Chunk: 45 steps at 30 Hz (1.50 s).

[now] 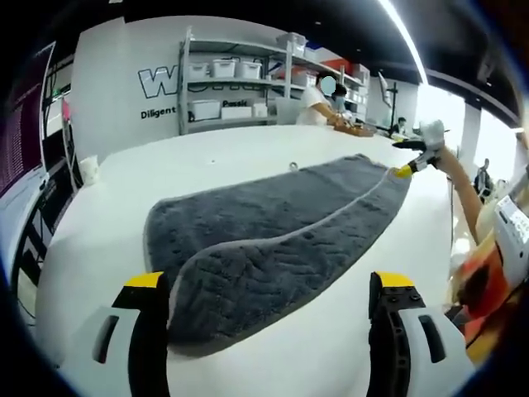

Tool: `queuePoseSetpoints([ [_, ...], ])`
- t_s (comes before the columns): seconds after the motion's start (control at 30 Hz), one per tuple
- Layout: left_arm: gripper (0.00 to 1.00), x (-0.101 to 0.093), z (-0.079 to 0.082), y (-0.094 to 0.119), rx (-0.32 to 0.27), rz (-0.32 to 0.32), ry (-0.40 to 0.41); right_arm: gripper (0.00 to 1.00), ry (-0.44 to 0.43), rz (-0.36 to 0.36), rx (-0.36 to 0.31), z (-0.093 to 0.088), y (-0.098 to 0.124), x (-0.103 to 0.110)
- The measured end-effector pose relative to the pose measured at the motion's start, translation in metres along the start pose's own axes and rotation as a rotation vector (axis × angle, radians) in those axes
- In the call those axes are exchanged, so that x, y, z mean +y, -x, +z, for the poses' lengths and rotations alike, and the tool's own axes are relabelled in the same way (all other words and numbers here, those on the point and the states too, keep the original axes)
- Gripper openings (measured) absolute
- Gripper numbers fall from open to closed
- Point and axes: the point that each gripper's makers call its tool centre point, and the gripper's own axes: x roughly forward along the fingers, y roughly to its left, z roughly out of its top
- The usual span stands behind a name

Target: Open the folded towel by lifting each exposed corner and separating the folded layers until the towel lies flat within the target outline without major curled edges

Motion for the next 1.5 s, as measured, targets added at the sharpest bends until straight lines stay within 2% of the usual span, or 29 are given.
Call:
queuePoseSetpoints([
  [0.23, 0.97, 0.000, 0.000, -0.002, 0.007, 0.007, -0.014, 0.99, 0.015, 0.047, -0.024, 0.001, 0.014, 0.021],
  [0.47, 0.95, -0.004, 0.006, -0.013, 0.001, -0.010, -0.029, 0.99, 0.037, 0.040, -0.025, 0.000, 0.024, 0.023],
  [0.67, 0.85, 0.014, 0.011, -0.024, 0.008, 0.058, -0.076, 0.99, 0.064, 0.050, -0.011, -0.005, 0.028, 0.030],
  [0.83, 0.70, 0.030, 0.020, -0.030, -0.022, 0.104, -0.085, 0.99, 0.054, 0.043, -0.006, -0.010, 0.030, 0.028],
  [1.03, 0.47, 0.047, 0.021, -0.039, 0.002, 0.165, -0.139, 0.99, 0.042, 0.039, -0.003, -0.015, 0.030, 0.026],
  [1.2, 0.24, 0.041, 0.014, -0.045, 0.035, 0.130, -0.147, 0.99, 0.038, 0.038, 0.003, -0.019, 0.030, 0.027],
  [1.3, 0.16, 0.039, 0.013, -0.046, 0.039, 0.123, -0.149, 0.99, 0.037, 0.039, 0.004, -0.019, 0.030, 0.028],
  [1.33, 0.12, 0.031, 0.006, -0.049, 0.066, 0.093, -0.165, 0.99, 0.035, 0.043, 0.016, -0.025, 0.030, 0.029],
  [1.37, 0.08, 0.027, 0.006, -0.049, 0.066, 0.072, -0.162, 0.99, 0.034, 0.044, 0.019, -0.026, 0.030, 0.029],
  [1.5, 0.06, 0.023, 0.008, -0.046, 0.049, 0.061, -0.158, 0.98, 0.029, 0.044, 0.014, -0.025, 0.031, 0.029],
])
